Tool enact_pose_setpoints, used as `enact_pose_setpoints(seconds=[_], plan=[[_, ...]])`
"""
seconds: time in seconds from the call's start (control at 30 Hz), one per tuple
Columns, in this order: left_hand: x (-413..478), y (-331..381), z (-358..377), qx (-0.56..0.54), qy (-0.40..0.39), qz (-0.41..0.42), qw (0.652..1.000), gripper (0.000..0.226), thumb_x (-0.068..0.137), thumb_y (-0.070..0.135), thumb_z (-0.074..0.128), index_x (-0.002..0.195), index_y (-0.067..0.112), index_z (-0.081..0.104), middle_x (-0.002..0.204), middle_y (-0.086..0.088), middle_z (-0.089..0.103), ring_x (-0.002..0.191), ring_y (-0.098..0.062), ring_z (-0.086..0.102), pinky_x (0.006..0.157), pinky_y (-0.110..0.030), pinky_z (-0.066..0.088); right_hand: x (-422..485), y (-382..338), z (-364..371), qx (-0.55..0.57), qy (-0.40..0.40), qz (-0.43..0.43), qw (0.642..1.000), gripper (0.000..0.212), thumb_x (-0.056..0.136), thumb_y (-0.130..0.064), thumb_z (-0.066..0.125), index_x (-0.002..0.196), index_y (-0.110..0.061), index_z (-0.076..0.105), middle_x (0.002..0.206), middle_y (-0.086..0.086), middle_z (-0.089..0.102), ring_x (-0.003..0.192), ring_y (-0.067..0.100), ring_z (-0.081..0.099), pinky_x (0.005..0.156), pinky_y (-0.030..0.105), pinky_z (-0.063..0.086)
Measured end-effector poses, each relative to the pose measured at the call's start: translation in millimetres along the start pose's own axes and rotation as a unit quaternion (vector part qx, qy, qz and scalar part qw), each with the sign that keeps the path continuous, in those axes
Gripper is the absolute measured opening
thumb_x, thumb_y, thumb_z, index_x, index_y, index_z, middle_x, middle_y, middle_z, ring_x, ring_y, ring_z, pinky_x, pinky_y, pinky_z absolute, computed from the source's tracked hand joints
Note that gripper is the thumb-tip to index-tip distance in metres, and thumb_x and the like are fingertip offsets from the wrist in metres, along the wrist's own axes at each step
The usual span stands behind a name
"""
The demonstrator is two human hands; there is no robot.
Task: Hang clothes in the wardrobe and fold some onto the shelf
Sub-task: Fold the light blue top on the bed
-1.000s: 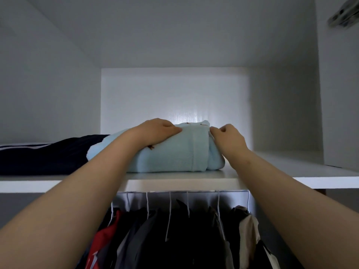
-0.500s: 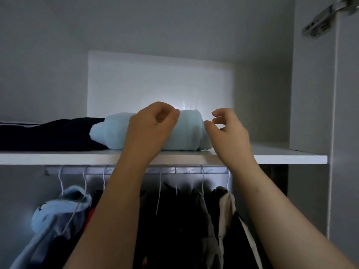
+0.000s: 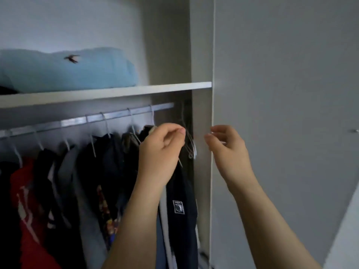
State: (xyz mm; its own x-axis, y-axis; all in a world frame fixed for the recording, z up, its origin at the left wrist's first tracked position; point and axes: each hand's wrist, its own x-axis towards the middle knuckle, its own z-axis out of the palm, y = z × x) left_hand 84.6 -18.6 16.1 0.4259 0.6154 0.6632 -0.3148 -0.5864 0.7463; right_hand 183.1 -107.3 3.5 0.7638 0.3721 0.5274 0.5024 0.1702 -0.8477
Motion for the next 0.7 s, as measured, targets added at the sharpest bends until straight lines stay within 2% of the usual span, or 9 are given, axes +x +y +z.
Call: enact_pose_setpoints(seconds=[0.07, 0.13, 0.23, 0.33, 0.57, 0.7], plan=[[-28, 0, 33, -0.032, -0.05, -0.038, 0.998, 0.016, 0.083, 0.022, 0.061, 0.072, 0.033, 0.065, 0.073, 0.009, 0.069, 0.08, -0.014, 0.068, 0.081, -0.038, 0.053, -24, 13, -42, -0.019, 0.046, 0.045, 0.998, 0.009, 0.088, -0.027, 0.057, 0.094, -0.032, 0.053, 0.088, -0.016, 0.06, 0.083, 0.004, 0.059, 0.065, 0.018, 0.041], [-57, 4, 67, -0.064, -0.096, -0.072, 0.991, 0.01, 0.078, 0.029, 0.06, 0.07, 0.032, 0.064, 0.07, 0.01, 0.069, 0.077, -0.013, 0.067, 0.077, -0.033, 0.052, -51, 22, -82, -0.039, 0.084, 0.08, 0.992, 0.009, 0.088, -0.028, 0.057, 0.095, -0.032, 0.054, 0.091, -0.012, 0.062, 0.086, 0.011, 0.06, 0.064, 0.02, 0.04], [-108, 13, 119, -0.069, -0.187, -0.102, 0.975, 0.017, 0.086, 0.024, 0.06, 0.072, 0.033, 0.064, 0.072, 0.013, 0.069, 0.073, -0.007, 0.067, 0.073, -0.031, 0.052, -96, 32, -146, -0.067, 0.145, 0.136, 0.978, 0.006, 0.087, -0.027, 0.057, 0.09, -0.032, 0.056, 0.091, -0.01, 0.063, 0.089, 0.014, 0.061, 0.069, 0.024, 0.041], [-160, 30, 158, -0.08, -0.245, -0.126, 0.958, 0.021, 0.087, 0.022, 0.059, 0.07, 0.034, 0.063, 0.071, 0.014, 0.069, 0.074, -0.01, 0.067, 0.076, -0.034, 0.053, -141, 30, -203, -0.09, 0.191, 0.167, 0.963, 0.009, 0.087, -0.024, 0.057, 0.082, -0.031, 0.056, 0.087, -0.012, 0.062, 0.088, 0.013, 0.061, 0.07, 0.024, 0.041], [-328, 127, 247, -0.153, -0.41, -0.187, 0.88, 0.017, 0.087, 0.019, 0.058, 0.074, 0.028, 0.064, 0.069, 0.013, 0.069, 0.07, -0.005, 0.067, 0.073, -0.03, 0.051, -300, -2, -371, -0.135, 0.336, 0.232, 0.903, 0.01, 0.087, -0.022, 0.055, 0.08, -0.027, 0.058, 0.08, -0.014, 0.062, 0.08, 0.011, 0.06, 0.063, 0.022, 0.04], [-445, 209, 287, -0.18, -0.485, -0.214, 0.828, 0.015, 0.087, 0.016, 0.058, 0.075, 0.022, 0.065, 0.065, 0.007, 0.068, 0.067, -0.007, 0.067, 0.072, -0.029, 0.051, -417, -42, -473, -0.161, 0.427, 0.255, 0.852, 0.009, 0.084, -0.023, 0.057, 0.078, -0.026, 0.062, 0.075, -0.015, 0.062, 0.076, 0.01, 0.06, 0.061, 0.021, 0.039]])
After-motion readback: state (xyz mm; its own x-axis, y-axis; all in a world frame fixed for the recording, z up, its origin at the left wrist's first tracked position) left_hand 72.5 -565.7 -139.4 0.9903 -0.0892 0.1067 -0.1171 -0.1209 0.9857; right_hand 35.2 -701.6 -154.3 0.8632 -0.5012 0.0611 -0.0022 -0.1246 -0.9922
